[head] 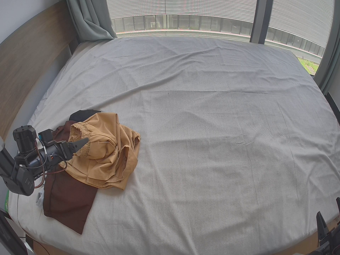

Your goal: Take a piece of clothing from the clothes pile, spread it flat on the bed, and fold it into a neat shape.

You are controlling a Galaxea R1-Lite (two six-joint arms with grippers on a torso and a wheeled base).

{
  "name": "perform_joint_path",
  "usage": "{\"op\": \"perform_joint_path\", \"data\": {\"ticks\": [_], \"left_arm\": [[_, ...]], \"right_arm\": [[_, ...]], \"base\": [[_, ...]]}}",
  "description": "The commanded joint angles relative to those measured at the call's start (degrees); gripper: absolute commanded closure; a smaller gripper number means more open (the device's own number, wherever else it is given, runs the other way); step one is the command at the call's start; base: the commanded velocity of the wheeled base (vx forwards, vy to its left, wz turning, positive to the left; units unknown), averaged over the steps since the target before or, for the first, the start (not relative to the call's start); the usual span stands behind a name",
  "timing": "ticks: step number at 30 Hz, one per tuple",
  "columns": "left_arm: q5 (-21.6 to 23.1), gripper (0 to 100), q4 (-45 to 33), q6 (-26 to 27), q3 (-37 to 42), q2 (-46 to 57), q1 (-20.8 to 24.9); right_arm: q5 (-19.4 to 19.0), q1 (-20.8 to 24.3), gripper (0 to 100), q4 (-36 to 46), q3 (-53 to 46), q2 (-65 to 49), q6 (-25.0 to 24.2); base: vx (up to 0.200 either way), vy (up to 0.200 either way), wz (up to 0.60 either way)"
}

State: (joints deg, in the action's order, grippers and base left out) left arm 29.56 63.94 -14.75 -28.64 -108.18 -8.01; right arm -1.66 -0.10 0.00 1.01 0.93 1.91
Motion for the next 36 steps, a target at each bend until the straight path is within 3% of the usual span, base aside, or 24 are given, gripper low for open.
{"op": "perform_joint_path", "data": {"ticks": [1,12,24,36], "left_arm": [[1.46,0,-0.04,-0.10,-2.39,-3.53,-0.60],[5.24,0,-0.04,-0.45,-6.08,-6.87,-0.16],[4.72,0,0.31,-3.09,-8.72,-8.89,3.70],[4.28,0,0.48,-3.00,-12.06,-12.67,4.14]], "right_arm": [[-0.01,0.01,0,-0.09,-0.84,-0.93,0.02],[-0.01,0.01,0,0.00,-0.84,-0.93,-0.07],[-0.01,0.01,0,0.00,-0.84,-0.93,-0.16],[-0.01,0.10,0,0.00,-0.84,-0.93,-0.42]], "base": [[0.000,0.000,0.00],[0.000,0.000,0.00],[0.000,0.000,0.00],[0.000,0.000,0.00]]}}
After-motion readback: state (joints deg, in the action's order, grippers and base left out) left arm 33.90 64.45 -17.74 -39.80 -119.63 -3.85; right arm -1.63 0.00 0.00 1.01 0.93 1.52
